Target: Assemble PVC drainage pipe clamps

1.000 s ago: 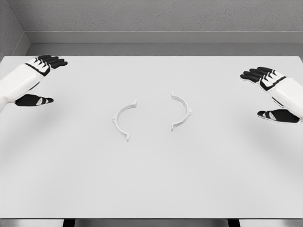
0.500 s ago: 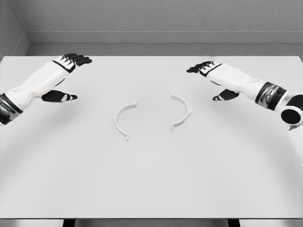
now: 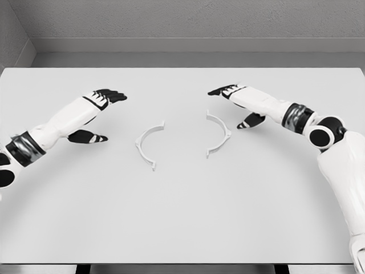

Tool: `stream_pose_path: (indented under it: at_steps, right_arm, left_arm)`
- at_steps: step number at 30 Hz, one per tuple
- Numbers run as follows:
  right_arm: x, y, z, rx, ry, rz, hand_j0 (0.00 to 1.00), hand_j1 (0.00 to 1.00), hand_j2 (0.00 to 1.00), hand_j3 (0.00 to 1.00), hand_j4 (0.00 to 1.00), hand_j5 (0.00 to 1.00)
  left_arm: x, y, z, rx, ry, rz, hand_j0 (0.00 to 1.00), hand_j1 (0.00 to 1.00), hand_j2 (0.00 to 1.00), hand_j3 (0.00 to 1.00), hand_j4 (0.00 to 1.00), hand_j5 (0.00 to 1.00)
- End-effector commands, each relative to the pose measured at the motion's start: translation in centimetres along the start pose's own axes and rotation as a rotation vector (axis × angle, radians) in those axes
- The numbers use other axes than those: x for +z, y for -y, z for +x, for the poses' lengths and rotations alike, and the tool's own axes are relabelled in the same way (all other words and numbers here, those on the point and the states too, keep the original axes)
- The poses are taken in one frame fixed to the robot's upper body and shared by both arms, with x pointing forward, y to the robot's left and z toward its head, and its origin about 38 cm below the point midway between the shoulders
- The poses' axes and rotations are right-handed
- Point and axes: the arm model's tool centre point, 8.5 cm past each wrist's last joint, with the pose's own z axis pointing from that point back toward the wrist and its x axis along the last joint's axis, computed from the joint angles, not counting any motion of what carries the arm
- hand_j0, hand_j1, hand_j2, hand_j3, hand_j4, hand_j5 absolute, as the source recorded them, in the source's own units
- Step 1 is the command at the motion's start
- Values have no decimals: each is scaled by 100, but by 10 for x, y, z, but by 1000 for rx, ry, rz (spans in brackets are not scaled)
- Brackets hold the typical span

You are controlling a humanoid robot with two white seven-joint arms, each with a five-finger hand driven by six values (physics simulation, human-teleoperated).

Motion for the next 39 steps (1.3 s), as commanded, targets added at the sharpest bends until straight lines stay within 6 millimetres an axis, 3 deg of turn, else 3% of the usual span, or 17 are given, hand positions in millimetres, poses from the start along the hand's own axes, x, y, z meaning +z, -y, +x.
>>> stream_pose_path:
  at_steps: [1,16,27,34,39]
  right_arm:
    - [-4,-4,2,-15,5,4,100,100,100,100,100,100]
    - [-12,-9,5,-21,16,22,100,100,100,100,100,100]
    - [-20,-10,14,-19,40,29,100,100,100,100,100,100]
    - [-25,19,16,19,48,-8,100,100,100,100,100,100]
    - [-42,21,17,-9,51,4,100,100,100,100,100,100]
  left_arm:
    - [-3,-3,6,0,21,12,100,100,100,100,100,100]
    - [-6,13,20,25,59,-15,100,100,100,100,100,100]
    - [-4,10,18,23,52,-14,100,100,100,100,100,100]
    - [-5,11,18,23,53,-15,100,100,100,100,100,100]
    - [-5,11,19,24,55,-14,100,100,100,100,100,100]
